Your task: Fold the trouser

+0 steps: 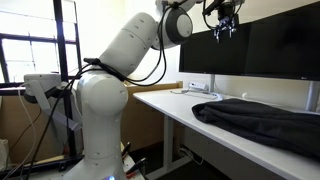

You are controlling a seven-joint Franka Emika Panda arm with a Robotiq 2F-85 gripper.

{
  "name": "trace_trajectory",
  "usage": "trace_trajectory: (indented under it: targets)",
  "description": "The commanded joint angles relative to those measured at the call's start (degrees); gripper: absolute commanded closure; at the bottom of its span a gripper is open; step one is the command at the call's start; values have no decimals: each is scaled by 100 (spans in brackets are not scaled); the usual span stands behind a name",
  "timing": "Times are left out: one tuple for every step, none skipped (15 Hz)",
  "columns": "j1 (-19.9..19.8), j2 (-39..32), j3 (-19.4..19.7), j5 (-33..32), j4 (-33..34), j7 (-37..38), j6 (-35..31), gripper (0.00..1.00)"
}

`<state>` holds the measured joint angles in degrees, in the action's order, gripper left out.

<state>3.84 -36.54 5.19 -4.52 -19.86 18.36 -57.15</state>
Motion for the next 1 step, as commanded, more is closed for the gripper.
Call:
trace_trajectory:
  targets:
    - [-9,40,-32,-25,-72,1,-28,0]
